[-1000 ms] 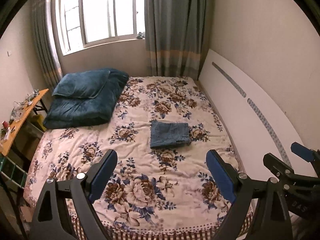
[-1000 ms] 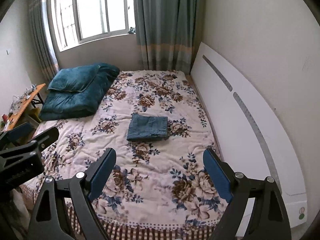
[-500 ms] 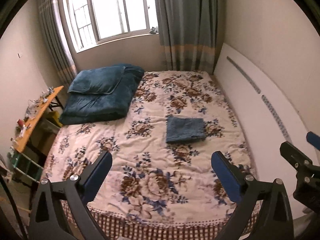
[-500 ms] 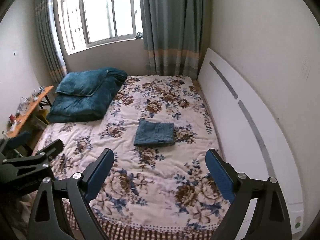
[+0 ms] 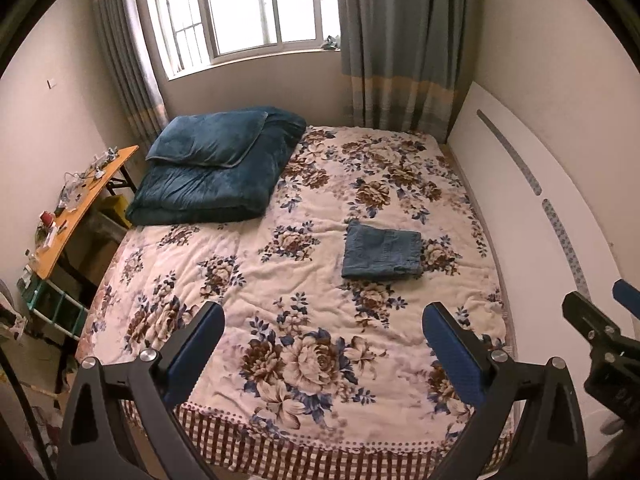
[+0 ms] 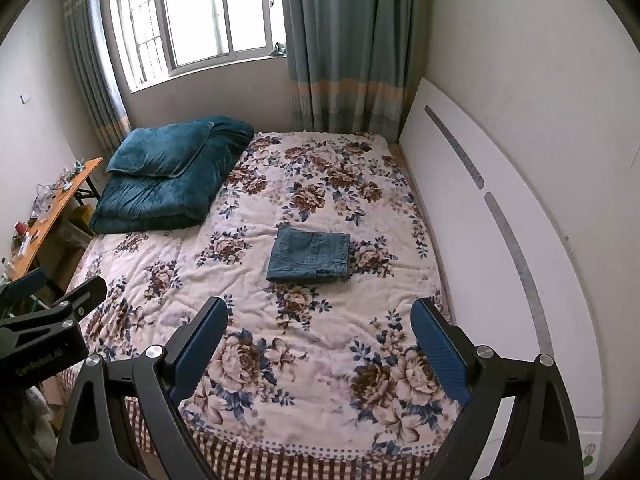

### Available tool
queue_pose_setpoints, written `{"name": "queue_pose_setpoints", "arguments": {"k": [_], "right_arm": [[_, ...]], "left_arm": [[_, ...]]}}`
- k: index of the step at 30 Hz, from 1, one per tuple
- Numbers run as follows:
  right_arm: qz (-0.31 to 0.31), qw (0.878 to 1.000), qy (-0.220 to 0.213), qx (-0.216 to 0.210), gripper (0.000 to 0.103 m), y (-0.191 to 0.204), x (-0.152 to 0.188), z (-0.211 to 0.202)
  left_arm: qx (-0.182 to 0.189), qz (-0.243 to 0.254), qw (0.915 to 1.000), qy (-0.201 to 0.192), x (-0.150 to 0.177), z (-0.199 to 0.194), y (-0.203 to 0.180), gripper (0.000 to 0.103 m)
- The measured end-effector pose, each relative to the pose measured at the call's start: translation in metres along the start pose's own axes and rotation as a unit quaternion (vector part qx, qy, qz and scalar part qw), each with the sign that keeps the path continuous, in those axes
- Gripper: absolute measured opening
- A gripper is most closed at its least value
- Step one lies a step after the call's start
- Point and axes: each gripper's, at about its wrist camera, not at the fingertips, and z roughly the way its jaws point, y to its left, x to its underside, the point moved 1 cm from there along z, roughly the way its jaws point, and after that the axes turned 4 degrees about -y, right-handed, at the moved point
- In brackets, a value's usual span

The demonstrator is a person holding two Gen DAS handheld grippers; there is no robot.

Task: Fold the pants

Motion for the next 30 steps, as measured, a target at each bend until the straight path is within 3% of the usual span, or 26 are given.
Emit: {"name": "queue_pose_setpoints", "arguments": {"k": [30], "right_arm": [[0.0,1.0,0.02,0.003,0.099,-0.007,0.002,0.028]], "left_arm": [[-0.014,0.007,0.9999,-0.004,-0.003,0.003,0.002,0.101]]}}
